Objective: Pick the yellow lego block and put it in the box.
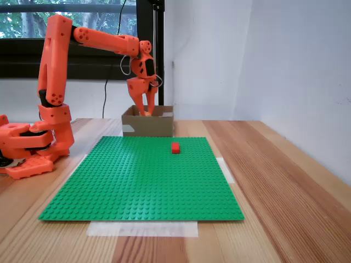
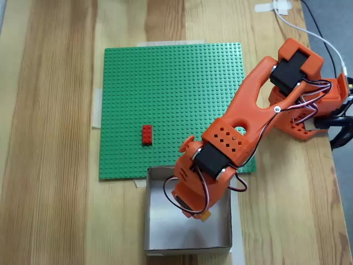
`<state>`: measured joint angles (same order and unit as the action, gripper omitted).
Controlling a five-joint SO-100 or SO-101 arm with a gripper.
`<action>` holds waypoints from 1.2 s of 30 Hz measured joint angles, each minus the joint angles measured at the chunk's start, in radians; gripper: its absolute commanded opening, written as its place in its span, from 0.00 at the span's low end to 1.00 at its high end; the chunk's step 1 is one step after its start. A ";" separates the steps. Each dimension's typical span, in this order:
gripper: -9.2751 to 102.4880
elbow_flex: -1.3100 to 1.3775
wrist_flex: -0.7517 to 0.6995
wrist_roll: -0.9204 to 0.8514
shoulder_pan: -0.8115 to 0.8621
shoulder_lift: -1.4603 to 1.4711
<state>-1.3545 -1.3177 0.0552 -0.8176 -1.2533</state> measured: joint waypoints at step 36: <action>0.33 -0.009 0.052 -0.051 -0.061 0.020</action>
<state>-1.3637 -1.2655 0.0046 -0.8790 -1.2333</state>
